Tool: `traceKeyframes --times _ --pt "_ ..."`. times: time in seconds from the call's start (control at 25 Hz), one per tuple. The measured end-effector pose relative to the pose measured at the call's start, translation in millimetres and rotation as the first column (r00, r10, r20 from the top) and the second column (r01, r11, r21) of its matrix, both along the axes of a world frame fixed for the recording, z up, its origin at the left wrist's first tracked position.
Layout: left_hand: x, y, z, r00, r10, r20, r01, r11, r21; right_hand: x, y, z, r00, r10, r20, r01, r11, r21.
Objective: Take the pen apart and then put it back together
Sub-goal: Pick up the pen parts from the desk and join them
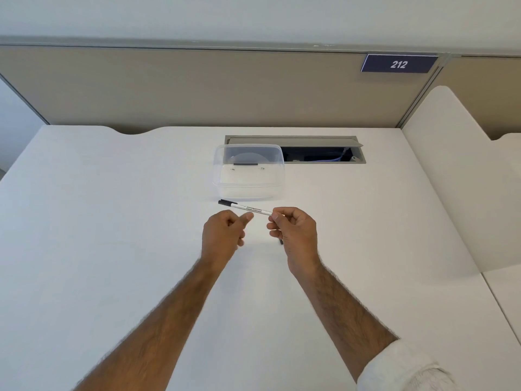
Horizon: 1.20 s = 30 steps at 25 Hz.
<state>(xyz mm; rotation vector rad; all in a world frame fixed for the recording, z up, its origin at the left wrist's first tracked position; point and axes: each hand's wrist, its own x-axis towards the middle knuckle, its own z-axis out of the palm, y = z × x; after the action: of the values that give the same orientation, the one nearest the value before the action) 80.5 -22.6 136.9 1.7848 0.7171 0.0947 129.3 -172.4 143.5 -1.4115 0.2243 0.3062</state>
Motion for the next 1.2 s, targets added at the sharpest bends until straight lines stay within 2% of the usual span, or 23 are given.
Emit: traceKeyframes --times 0.04,0.08,0.12,0.16,0.2,0.4,0.6,0.76,0.84,0.92,1.0,1.08,1.2 --pt "-2.9 -0.8 0.0 0.998 -0.067 0.004 0.062 0.946 0.319 3.3 -1.6 0.7 1.0 0.0 0.014 0.001 0.999 -0.033" --pt "-4.2 -1.4 0.3 0.989 -0.145 0.04 0.098 0.821 0.563 6.9 -2.8 0.9 0.999 0.009 0.032 -0.007 0.998 -0.069" --pt "-4.6 -1.4 -0.8 0.964 -0.253 0.079 0.126 0.702 0.701 9.4 -3.9 2.0 0.998 0.031 0.053 -0.025 0.994 -0.11" --pt "-3.6 -1.8 -3.8 0.937 -0.341 0.078 0.161 0.618 0.77 11.6 -4.4 3.0 0.995 0.059 0.075 -0.047 0.987 -0.154" --pt "-1.6 -1.7 -7.9 0.918 -0.393 0.06 0.197 0.58 0.791 12.8 -4.0 4.7 0.991 0.091 0.097 -0.07 0.978 -0.195" --pt "4.3 -5.7 -11.6 0.913 -0.401 0.075 0.216 0.63 0.746 13.9 1.3 10.7 0.969 0.179 0.167 -0.129 0.954 -0.272" --pt "10.1 -1.5 -6.5 0.926 -0.376 0.04 0.268 0.729 0.63 14.2 -0.6 7.7 0.965 0.222 0.137 -0.193 0.961 -0.199" --pt "9.3 -0.5 -2.9 0.922 -0.388 0.004 0.32 0.766 0.558 17.4 -1.6 3.8 0.96 0.251 0.122 -0.236 0.964 -0.126" --pt "8.9 2.0 -4.2 0.925 -0.379 -0.025 0.333 0.776 0.536 21.2 -5.4 -1.9 0.976 0.191 0.101 -0.18 0.978 -0.107" --pt "7.2 4.0 -5.5 0.923 -0.38 -0.053 0.349 0.773 0.529 28.5 -11.3 -17.7 0.993 0.092 0.08 -0.072 0.972 -0.223" --pt "4.8 6.8 -6.8 0.925 -0.372 -0.074 0.353 0.772 0.528 34.3 -16.0 -37.7 0.997 0.06 0.048 -0.031 0.888 -0.459" --pt "3.4 8.9 -9.6 0.931 -0.354 -0.094 0.348 0.779 0.522 36.2 -18.5 -53.7 0.989 0.147 -0.005 -0.111 0.719 -0.686" --pt "0.9 10.5 -13.8 0.93 -0.349 -0.119 0.358 0.78 0.512 33.9 -15.4 -68.6 0.946 0.302 -0.122 -0.261 0.48 -0.837"
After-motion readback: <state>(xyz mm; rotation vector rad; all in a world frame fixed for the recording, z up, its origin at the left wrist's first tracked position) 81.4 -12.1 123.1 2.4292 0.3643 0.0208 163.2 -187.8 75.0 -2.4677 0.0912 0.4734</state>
